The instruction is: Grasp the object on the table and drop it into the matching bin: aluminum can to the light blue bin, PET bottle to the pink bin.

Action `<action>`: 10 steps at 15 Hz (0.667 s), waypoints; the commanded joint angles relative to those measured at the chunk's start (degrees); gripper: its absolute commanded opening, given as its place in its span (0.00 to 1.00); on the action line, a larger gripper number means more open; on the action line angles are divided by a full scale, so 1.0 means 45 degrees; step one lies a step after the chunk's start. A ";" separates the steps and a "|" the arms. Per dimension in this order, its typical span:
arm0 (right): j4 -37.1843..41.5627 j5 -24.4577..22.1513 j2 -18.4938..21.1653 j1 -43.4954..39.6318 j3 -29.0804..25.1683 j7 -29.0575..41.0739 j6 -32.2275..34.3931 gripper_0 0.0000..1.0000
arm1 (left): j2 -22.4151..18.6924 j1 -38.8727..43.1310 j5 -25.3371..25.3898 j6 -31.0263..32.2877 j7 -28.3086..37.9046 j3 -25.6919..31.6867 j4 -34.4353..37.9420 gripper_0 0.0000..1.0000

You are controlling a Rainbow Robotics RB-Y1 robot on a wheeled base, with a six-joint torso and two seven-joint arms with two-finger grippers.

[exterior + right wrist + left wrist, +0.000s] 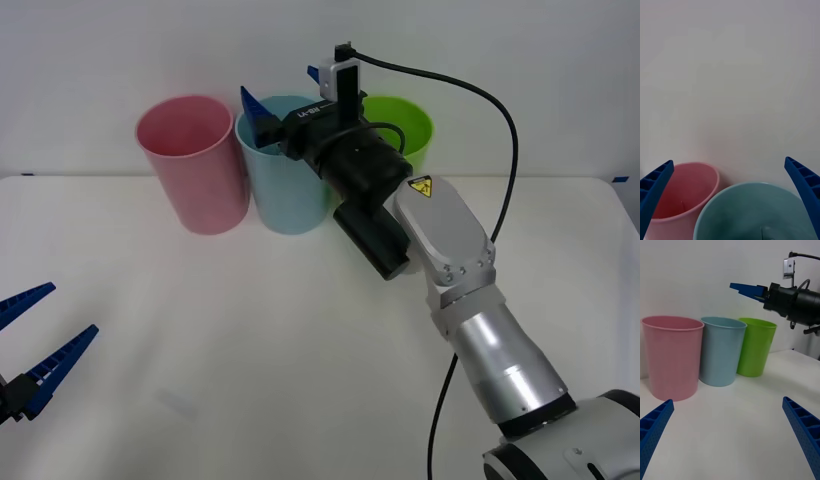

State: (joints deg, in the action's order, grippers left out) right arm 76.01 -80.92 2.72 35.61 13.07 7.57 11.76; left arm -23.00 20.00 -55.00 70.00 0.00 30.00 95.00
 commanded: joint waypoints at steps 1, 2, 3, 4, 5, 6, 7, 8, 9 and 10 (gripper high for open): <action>0.1643 0.0795 0.1350 -0.1175 0.0768 -0.0002 0.0043 1.00 | 0.0000 0.0000 0.0000 0.0000 0.0000 0.0000 0.0000 1.00; 0.2132 0.1088 0.1818 -0.1527 0.0944 -0.0041 0.0121 1.00 | 0.0000 0.0000 0.0000 0.0000 0.0000 0.0000 0.0000 1.00; 0.2776 0.1362 0.2385 -0.2035 0.1061 -0.0041 0.0336 1.00 | 0.0000 0.0000 0.0000 0.0000 0.0000 0.0000 0.0000 1.00; 0.3186 0.1479 0.2736 -0.2425 0.0983 -0.0041 0.0726 1.00 | 0.0000 0.0000 0.0000 0.0000 0.0000 0.0000 0.0000 1.00; 0.3597 0.1616 0.3088 -0.2835 0.0885 -0.0041 0.1097 1.00 | 0.0000 0.0000 0.0000 0.0000 0.0000 0.0000 0.0000 1.00; 0.4124 0.1830 0.3518 -0.3363 0.0768 -0.0060 0.1508 1.00 | 0.0000 0.0000 0.0000 0.0000 0.0000 0.0000 0.0000 1.00; 0.4514 0.1889 0.3830 -0.3792 0.0651 -0.0099 0.1820 1.00 | 0.0000 0.0000 0.0000 0.0000 0.0000 0.0000 0.0000 1.00; 0.4866 0.1928 0.4103 -0.4203 0.0475 -0.0138 0.2133 1.00 | 0.0000 0.0000 0.0000 0.0000 0.0000 0.0000 0.0000 1.00; 0.5218 0.1948 0.4377 -0.4730 0.0124 -0.0217 0.2699 1.00 | 0.0000 0.0000 0.0000 0.0000 0.0000 0.0000 0.0000 1.00; 0.5354 0.1948 0.4475 -0.5062 -0.0247 -0.0275 0.3265 1.00 | 0.0000 0.0000 0.0000 0.0000 0.0000 0.0000 0.0000 1.00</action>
State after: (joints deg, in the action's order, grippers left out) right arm 99.54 -72.18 22.46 13.95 13.11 6.54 24.60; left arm -23.00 20.00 -55.00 70.00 0.00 30.00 95.00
